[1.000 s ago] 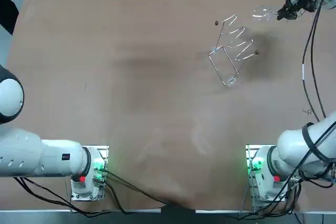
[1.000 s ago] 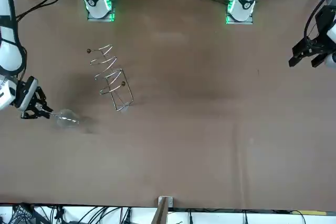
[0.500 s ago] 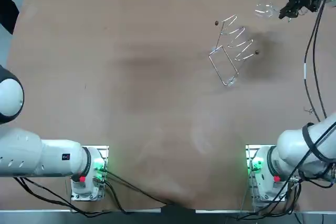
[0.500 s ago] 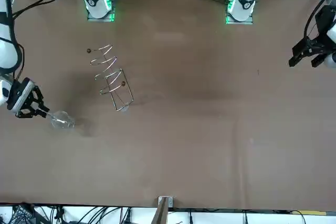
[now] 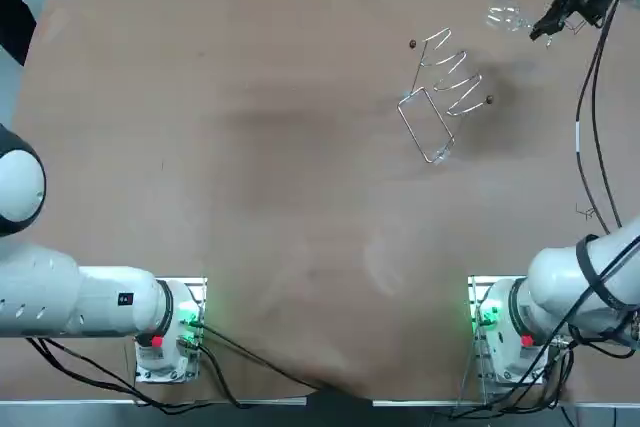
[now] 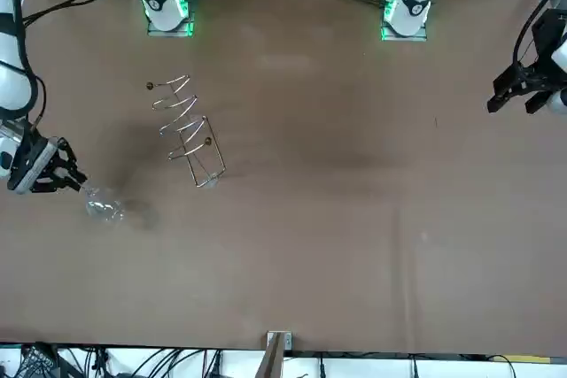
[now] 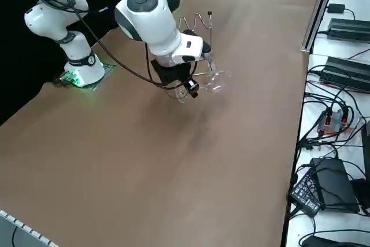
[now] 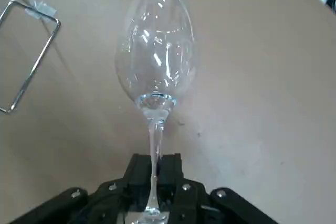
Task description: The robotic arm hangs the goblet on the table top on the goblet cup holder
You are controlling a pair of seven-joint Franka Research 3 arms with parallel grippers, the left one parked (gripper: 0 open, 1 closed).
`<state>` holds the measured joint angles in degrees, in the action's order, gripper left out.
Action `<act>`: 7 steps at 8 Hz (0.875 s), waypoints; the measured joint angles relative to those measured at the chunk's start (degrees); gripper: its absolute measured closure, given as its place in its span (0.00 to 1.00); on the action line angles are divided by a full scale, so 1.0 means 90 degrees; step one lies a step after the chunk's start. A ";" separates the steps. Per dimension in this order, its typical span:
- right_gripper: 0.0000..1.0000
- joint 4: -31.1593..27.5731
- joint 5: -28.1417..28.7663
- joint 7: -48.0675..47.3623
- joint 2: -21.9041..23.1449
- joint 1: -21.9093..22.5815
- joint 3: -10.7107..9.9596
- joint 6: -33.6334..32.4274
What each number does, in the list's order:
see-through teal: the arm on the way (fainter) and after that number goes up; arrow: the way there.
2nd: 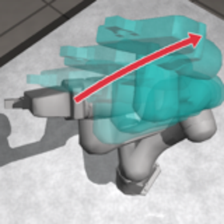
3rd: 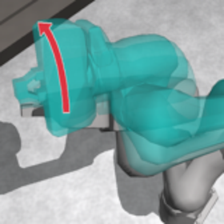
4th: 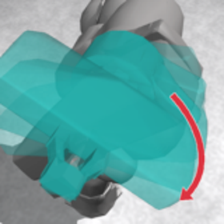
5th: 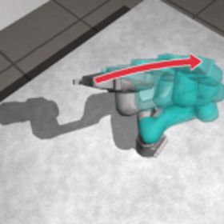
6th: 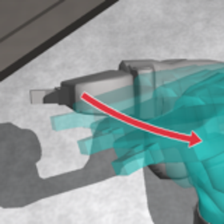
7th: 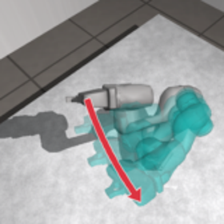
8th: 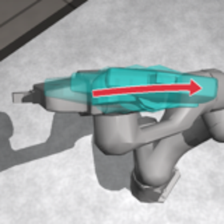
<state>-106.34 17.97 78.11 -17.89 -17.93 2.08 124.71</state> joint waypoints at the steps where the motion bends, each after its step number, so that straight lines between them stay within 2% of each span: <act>1: 0.89 -0.0003 -0.0061 -0.0558 0.0013 0.0023 0.0000 -0.0175; 4: 0.89 0.0036 -0.0847 -0.3239 0.0343 0.0250 0.0038 -0.1345; 7: 0.89 0.0457 -0.0941 -0.5224 0.0581 0.0458 0.0072 -0.2847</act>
<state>-102.23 9.50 31.09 -12.66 -13.80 2.73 99.08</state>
